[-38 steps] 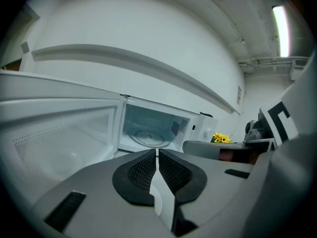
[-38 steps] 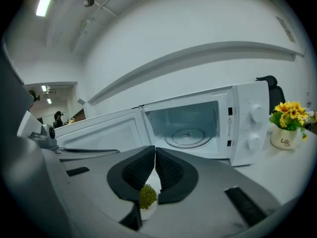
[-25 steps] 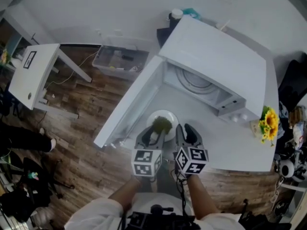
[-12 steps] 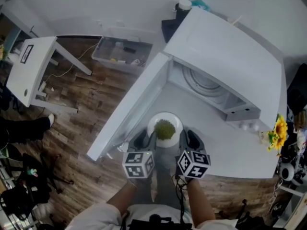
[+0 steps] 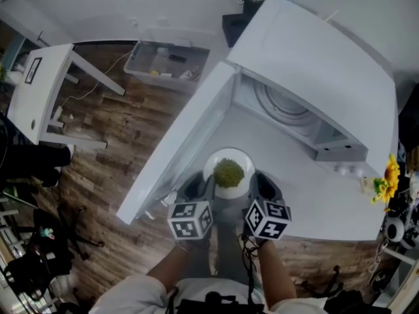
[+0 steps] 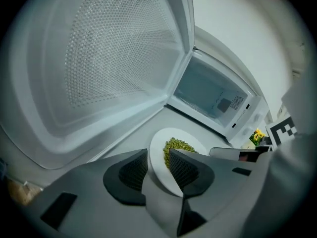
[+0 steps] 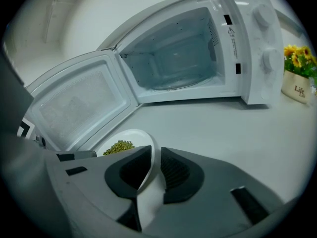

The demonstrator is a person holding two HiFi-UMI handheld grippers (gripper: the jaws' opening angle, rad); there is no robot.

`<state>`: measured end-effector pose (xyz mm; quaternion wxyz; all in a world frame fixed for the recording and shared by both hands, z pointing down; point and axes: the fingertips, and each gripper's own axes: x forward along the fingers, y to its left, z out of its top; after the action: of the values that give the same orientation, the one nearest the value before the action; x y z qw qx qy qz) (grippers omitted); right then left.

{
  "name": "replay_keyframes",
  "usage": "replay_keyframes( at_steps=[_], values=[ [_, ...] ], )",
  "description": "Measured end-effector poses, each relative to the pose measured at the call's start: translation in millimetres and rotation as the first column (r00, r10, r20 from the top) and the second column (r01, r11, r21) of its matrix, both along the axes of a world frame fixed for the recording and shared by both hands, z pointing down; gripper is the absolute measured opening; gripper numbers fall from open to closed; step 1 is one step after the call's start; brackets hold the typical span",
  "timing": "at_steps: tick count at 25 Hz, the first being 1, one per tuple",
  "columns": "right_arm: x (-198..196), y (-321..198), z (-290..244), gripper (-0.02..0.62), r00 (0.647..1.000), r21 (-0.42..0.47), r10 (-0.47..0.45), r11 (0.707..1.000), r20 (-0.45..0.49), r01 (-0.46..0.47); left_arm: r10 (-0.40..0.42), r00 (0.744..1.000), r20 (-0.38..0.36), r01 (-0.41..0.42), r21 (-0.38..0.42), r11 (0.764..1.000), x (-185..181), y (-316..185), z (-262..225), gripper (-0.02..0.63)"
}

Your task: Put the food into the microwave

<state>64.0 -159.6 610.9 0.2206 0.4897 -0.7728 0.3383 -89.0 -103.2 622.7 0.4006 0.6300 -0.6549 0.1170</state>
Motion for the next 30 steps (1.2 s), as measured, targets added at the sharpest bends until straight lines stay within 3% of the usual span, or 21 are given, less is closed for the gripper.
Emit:
replay_keyframes(
  at_steps=[8, 13, 20, 30],
  values=[
    [-5.6, -2.1, 3.3, 0.058, 1.000, -0.013, -0.009, 1.000, -0.004, 0.009, -0.013, 0.998, -0.063, 0.011, -0.037, 0.999, 0.9, -6.3, 4.9, 0.129],
    [-6.3, -2.6, 2.7, 0.038, 1.000, -0.001, -0.002, 1.000, -0.006, 0.002, -0.019, 0.999, -0.050, 0.015, -0.065, 0.998, -2.0, -5.8, 8.1, 0.081],
    [-5.4, -0.2, 2.0, 0.034, 1.000, 0.019, 0.015, 1.000, -0.026, -0.015, -0.018, 1.000, -0.014, 0.017, -0.090, 0.996, 0.4, -6.6, 11.1, 0.080],
    [9.7, 4.5, -2.2, 0.034, 0.997, 0.024, 0.076, 0.997, -0.031, -0.075, 0.011, 1.000, -0.026, -0.013, -0.073, 0.997, 14.2, -6.1, 4.4, 0.080]
  ],
)
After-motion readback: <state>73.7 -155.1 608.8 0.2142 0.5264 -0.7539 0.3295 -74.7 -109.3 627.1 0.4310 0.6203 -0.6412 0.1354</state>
